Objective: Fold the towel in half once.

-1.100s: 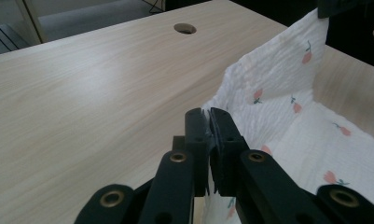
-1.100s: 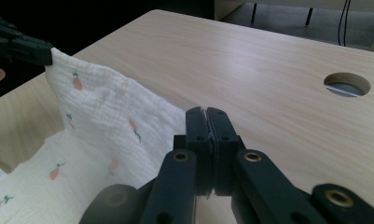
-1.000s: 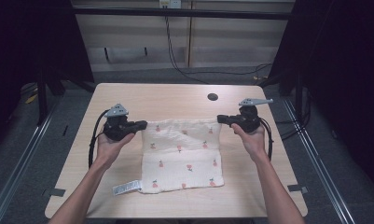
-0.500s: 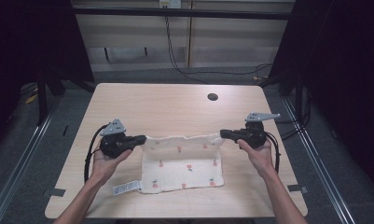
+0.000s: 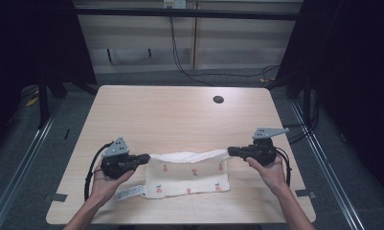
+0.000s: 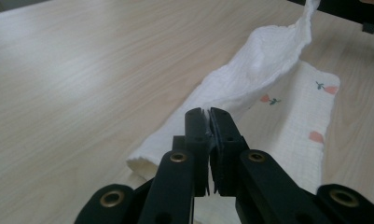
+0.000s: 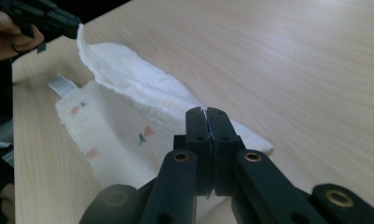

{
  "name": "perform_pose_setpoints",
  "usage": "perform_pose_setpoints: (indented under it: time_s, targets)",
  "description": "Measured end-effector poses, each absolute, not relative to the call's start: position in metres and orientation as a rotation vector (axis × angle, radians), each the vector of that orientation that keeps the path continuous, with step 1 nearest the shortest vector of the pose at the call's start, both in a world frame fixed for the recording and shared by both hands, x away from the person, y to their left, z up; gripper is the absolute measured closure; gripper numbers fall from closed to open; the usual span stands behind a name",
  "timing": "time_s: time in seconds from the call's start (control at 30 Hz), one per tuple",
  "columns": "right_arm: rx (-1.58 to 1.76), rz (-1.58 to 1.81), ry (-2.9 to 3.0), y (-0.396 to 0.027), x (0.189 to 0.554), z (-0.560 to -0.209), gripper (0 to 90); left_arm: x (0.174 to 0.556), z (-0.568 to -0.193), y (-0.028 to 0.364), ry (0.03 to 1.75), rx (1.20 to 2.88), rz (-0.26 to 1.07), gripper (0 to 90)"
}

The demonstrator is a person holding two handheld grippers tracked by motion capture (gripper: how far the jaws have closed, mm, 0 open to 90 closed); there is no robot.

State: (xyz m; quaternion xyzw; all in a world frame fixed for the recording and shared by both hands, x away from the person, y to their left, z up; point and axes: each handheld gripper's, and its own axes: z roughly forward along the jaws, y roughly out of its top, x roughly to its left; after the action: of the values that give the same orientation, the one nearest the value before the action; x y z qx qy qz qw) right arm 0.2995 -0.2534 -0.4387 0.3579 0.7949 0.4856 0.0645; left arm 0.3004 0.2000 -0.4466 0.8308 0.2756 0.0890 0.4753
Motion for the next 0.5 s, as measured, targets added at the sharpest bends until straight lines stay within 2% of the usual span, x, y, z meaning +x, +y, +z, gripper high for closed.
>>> perform_pose_setpoints:
  time_s: [0.27,0.5]
  targets:
    - [1.094,1.437,2.422,-0.254,0.285,-0.448,89.0,0.288,-0.453,0.205,0.691,2.062,0.178,86.9]
    - [1.079,1.375,2.505,-0.249,0.273,-0.463,89.0,0.273,-0.464,0.198,0.667,2.166,0.13,86.8]
